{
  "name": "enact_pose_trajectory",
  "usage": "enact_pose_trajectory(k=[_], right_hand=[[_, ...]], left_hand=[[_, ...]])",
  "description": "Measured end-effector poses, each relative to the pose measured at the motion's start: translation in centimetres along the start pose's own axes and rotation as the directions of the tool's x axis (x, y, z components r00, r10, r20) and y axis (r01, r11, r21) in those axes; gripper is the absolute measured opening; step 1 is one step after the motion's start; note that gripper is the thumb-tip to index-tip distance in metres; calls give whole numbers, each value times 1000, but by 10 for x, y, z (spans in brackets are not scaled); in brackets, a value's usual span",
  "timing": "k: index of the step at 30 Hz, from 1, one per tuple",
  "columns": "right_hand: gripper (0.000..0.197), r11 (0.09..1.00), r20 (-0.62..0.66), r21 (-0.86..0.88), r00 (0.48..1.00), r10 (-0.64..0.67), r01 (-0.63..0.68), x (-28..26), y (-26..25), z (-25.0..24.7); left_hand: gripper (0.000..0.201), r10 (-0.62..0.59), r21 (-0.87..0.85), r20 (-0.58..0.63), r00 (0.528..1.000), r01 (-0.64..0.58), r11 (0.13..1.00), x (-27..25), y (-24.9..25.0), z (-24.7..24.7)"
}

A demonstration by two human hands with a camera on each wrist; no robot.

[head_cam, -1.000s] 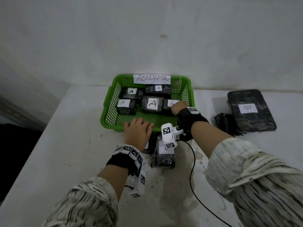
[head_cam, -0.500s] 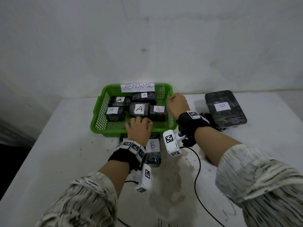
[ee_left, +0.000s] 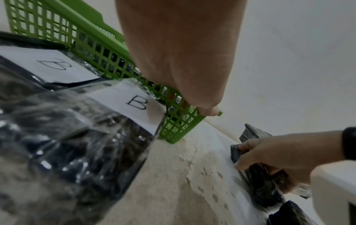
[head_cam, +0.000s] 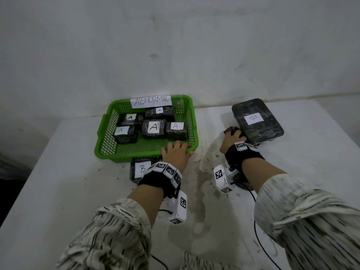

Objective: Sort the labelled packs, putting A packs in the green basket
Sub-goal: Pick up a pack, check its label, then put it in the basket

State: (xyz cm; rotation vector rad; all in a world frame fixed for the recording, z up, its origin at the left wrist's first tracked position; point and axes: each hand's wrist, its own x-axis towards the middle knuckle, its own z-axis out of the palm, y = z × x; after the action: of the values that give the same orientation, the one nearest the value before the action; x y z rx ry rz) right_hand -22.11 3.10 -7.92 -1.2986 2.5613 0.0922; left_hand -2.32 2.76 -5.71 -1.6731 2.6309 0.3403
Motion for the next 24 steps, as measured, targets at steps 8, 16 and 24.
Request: enact_pose_trajectory(k=[8, 16, 24], right_hand=[[60, 998, 33, 57, 999, -29, 27, 2, 13, 9], [45, 195, 51, 979, 998, 35, -57, -7, -19, -30], [32, -485, 186, 796, 909, -374, -362, -81, -45, -63]], left_hand=[[41, -1, -16, 39, 999, 1, 1000, 1, -1, -4], [40, -69, -243, 181, 981, 113, 963, 11, 0, -19], [38, -149, -902, 64, 987, 121, 414, 11, -17, -56]])
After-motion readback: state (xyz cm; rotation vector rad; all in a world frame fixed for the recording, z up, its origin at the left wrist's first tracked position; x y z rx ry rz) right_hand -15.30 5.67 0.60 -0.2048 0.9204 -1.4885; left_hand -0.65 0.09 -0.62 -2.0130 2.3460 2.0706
